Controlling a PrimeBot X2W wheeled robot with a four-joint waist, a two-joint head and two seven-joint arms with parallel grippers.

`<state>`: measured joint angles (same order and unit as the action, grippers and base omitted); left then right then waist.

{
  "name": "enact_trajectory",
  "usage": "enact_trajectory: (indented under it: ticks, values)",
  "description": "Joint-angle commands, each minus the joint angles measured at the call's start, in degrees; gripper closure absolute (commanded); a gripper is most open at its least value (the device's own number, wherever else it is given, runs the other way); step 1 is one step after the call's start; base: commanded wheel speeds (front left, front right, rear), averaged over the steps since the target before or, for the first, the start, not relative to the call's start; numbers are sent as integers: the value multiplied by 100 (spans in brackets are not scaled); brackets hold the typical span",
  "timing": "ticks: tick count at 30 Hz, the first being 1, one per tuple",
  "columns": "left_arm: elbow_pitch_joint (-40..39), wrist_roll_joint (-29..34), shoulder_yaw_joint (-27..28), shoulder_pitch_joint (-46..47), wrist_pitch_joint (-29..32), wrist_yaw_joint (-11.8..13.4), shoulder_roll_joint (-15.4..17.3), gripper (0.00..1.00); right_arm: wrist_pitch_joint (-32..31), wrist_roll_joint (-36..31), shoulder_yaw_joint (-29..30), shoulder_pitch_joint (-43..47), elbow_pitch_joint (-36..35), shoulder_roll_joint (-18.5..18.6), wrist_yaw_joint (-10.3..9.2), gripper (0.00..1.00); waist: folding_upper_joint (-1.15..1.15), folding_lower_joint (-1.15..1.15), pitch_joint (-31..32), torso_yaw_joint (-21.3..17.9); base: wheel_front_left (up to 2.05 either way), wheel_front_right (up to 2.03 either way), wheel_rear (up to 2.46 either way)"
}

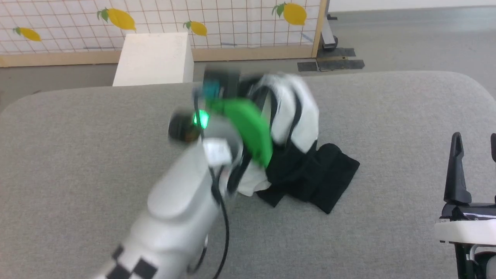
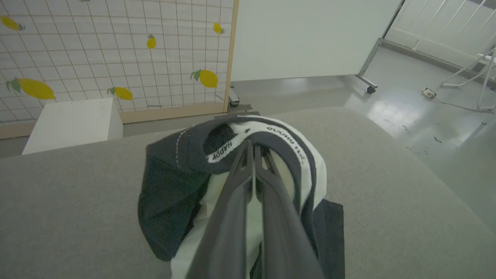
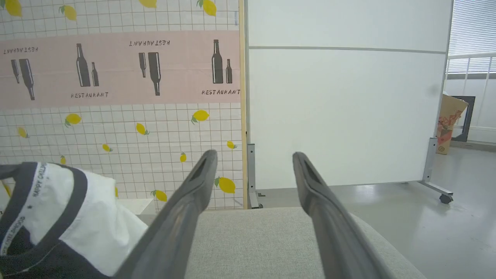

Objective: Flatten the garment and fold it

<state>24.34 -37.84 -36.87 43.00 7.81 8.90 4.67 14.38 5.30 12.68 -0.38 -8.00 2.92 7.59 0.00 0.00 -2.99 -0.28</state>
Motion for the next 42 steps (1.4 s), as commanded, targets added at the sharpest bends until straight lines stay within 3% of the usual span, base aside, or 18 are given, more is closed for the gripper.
enact_trajectory:
  ticks: [1,6,8,9,14,18,26,31,36,42]
  values:
    - [184,-26,-190,-527,26,-39,76,100,-20,39,-1,39,-36,-4,-10,0,0,0,-94,-51,0,0,0]
    - [526,-34,-483,-1118,110,-55,80,100,-58,40,47,53,-63,-4,-10,0,0,0,-190,1,0,0,0]
    - [580,-21,-510,-1171,20,-62,70,24,-75,36,56,42,-62,-4,-10,0,0,0,-194,38,0,0,0]
    - [563,-64,-452,-1185,-84,-45,50,0,-86,33,62,36,-57,-4,-10,0,0,0,-181,64,0,0,0]
    - [194,-109,-288,-1173,-516,-123,110,0,-125,38,68,81,-39,-4,-10,0,0,0,-35,155,0,0,0]
    - [-605,-189,0,-1442,-830,-27,423,0,-142,73,58,166,-26,-4,-10,0,0,0,114,175,0,0,0]
    - [-2693,74,664,-2802,-1631,725,1426,0,-139,165,100,380,-52,-4,-10,0,0,0,240,175,0,0,0]
    - [-3390,554,1096,-3909,-2196,1181,1900,0,-139,209,18,550,-26,-4,-10,0,0,0,299,100,0,0,0]
    - [-3710,1137,1557,-4749,-2275,1510,1807,0,-173,243,-28,645,-14,-4,-10,0,0,0,334,23,0,0,0]
    - [-3738,1678,1691,-5227,-2279,1308,1523,0,-438,482,-81,629,20,-4,-10,0,0,0,233,51,0,0,0]
